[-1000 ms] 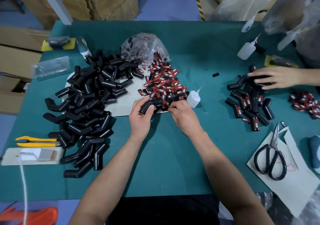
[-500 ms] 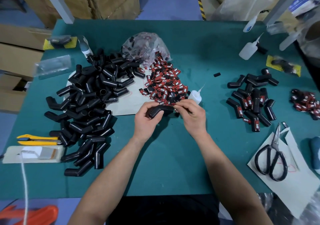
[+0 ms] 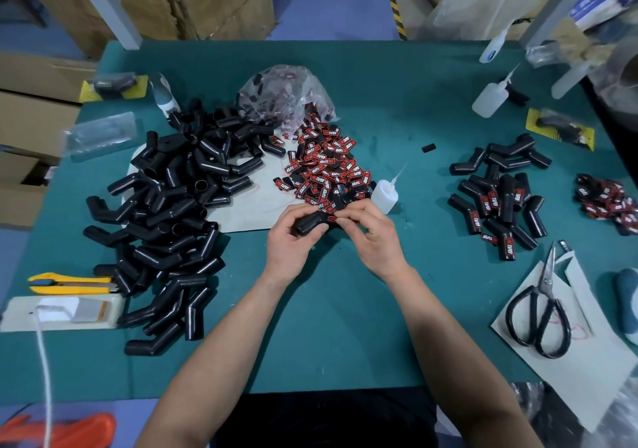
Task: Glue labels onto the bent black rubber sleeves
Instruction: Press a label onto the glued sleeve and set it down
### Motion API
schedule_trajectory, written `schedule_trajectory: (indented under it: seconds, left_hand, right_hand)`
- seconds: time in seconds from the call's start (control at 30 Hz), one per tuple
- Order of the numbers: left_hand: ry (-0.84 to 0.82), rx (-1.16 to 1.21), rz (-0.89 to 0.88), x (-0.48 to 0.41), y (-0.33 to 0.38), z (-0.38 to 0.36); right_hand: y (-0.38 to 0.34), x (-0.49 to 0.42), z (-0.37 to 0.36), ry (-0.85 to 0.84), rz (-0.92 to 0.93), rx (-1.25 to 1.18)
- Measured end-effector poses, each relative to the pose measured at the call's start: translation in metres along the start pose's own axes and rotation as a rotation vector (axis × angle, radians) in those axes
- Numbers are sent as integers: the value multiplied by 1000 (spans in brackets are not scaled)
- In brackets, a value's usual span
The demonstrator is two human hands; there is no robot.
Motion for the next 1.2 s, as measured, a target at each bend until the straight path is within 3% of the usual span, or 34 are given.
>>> schedule_trajectory:
  seconds: [1.2]
  left_hand:
    - [-28, -53, -128, 0, 5, 0]
  right_hand:
    - [2, 3, -5, 47, 54, 48]
Point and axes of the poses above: each hand's wrist, its own x-axis away from the middle knuckle, its own z-axis out of the back of the hand, y = z × x, the point moved 8 cm from there along -x, towards the middle knuckle, and after that the axes turned 13 degrees about x, right-handed, at the moved point
